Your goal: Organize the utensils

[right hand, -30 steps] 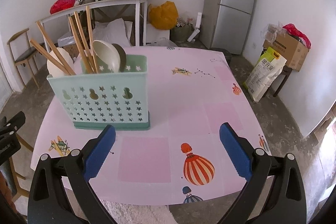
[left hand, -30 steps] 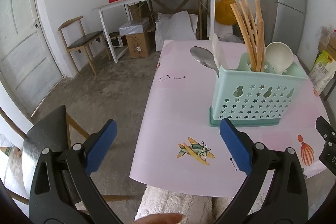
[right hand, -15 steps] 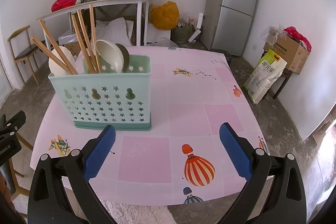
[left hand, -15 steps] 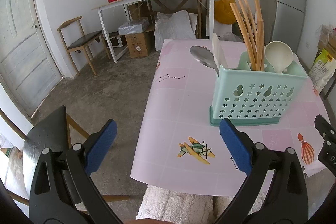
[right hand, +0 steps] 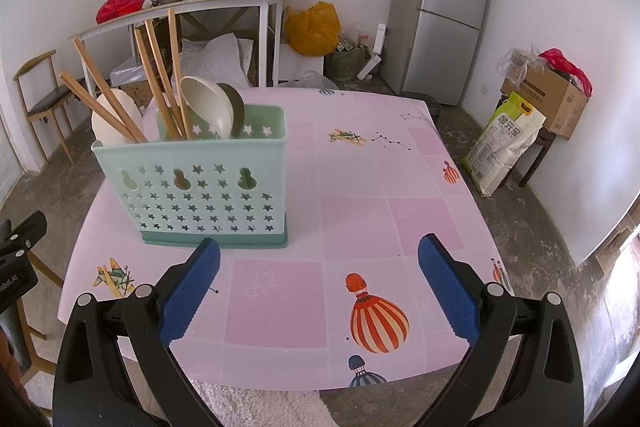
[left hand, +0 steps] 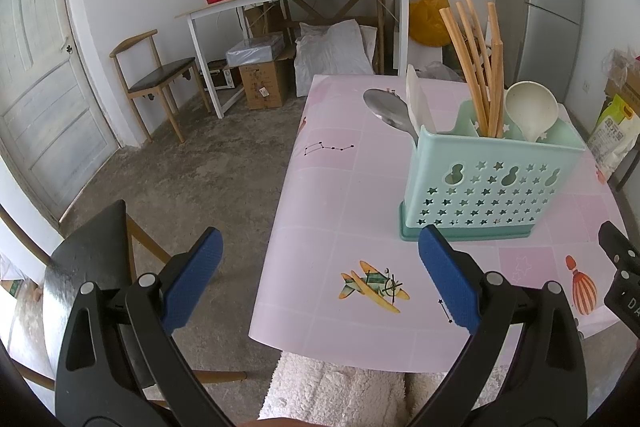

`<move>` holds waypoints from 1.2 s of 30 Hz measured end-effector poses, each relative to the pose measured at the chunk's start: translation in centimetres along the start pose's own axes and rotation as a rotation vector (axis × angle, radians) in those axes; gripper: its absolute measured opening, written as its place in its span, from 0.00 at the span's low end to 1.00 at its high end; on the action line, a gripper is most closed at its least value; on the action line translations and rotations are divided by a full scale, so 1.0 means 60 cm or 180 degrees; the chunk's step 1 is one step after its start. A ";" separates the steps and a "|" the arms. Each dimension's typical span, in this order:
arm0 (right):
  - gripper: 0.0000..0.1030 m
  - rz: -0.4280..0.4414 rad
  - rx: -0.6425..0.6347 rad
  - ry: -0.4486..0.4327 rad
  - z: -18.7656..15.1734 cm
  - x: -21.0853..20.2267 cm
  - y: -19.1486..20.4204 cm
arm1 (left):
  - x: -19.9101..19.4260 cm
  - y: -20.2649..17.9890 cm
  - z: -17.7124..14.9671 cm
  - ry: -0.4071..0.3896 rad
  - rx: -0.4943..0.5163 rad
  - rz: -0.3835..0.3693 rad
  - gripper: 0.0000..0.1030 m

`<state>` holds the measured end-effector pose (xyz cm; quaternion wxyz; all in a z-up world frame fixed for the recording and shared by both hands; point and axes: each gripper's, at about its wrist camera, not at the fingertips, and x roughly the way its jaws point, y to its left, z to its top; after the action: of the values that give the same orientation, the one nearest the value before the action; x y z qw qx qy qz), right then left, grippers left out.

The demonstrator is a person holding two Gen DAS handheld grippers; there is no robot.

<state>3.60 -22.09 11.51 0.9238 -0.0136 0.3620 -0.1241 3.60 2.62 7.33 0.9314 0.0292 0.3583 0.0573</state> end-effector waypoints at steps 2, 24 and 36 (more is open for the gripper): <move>0.94 -0.0004 0.0000 0.0005 0.000 0.000 0.000 | 0.000 0.000 0.001 0.0005 -0.0002 -0.0001 0.92; 0.94 -0.0018 0.0008 0.0000 -0.002 -0.006 -0.001 | -0.006 -0.001 0.004 0.0015 0.0002 -0.0018 0.92; 0.94 -0.0019 0.0006 0.0020 -0.002 -0.006 -0.003 | -0.004 -0.004 0.004 0.0026 0.0002 -0.0022 0.92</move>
<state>3.25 -22.16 11.66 0.9223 -0.0134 0.3647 -0.1272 3.61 2.32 7.65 0.9301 0.0281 0.3622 0.0541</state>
